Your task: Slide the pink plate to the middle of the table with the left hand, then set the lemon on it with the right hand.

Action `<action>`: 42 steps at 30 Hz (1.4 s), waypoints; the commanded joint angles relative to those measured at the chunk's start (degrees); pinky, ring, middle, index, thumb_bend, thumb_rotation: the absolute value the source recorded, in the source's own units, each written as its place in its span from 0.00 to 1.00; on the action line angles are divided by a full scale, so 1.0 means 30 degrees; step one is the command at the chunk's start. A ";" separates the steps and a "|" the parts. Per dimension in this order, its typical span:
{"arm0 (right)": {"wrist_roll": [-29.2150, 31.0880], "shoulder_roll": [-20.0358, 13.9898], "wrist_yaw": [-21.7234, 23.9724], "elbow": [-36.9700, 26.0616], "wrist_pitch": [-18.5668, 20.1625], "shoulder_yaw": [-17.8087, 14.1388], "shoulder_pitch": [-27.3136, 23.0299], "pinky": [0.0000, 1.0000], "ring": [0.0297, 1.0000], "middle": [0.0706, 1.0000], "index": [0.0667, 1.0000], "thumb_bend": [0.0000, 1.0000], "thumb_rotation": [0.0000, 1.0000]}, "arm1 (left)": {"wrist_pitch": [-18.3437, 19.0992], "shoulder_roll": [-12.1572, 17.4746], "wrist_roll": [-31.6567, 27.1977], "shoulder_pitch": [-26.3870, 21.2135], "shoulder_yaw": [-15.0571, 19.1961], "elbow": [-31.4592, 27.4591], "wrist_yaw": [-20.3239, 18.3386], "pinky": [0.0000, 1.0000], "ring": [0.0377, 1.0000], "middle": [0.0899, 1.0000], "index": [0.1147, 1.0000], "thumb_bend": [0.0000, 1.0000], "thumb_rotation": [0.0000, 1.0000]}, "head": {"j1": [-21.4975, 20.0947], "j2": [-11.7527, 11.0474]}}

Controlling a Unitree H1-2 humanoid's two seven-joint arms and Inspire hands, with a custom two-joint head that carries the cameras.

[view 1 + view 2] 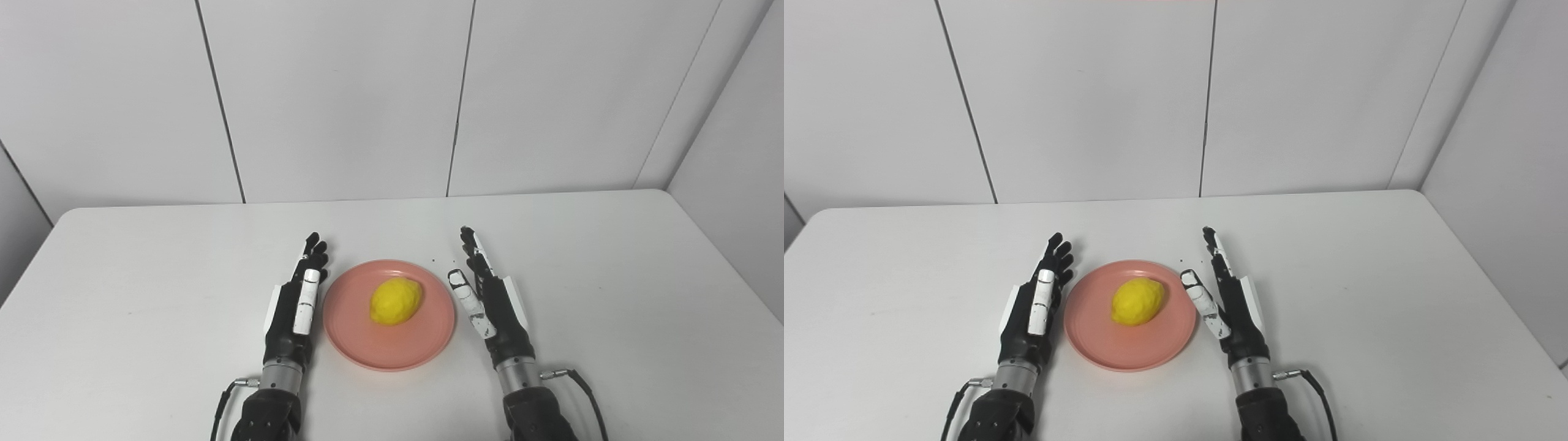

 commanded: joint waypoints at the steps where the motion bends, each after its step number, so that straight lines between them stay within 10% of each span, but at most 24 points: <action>1: 0.0250 0.0235 0.0146 -0.0127 -0.0826 -0.0040 -0.0210 0.99 0.99 0.98 0.96 0.68 1.00 | -0.0682 0.0220 0.0010 0.0459 0.0108 0.0834 0.0022 1.00 0.98 0.98 0.98 0.64 1.00 | 0.0007 0.0040; 27: 0.5030 0.1170 0.2250 0.0152 0.0737 -0.1397 -0.0236 1.00 1.00 1.00 1.00 0.76 1.00 | -0.0059 0.0573 0.0042 0.0370 0.0065 0.0811 -0.0114 1.00 1.00 1.00 1.00 0.68 1.00 | -0.0170 0.0072; 42: 0.4523 0.1353 0.1686 0.0345 0.0545 -0.1746 -0.0326 1.00 1.00 1.00 1.00 0.75 1.00 | 0.0400 0.0542 -0.0319 0.0555 0.0151 0.0462 -0.0309 1.00 1.00 1.00 1.00 0.67 1.00 | -0.0187 0.0080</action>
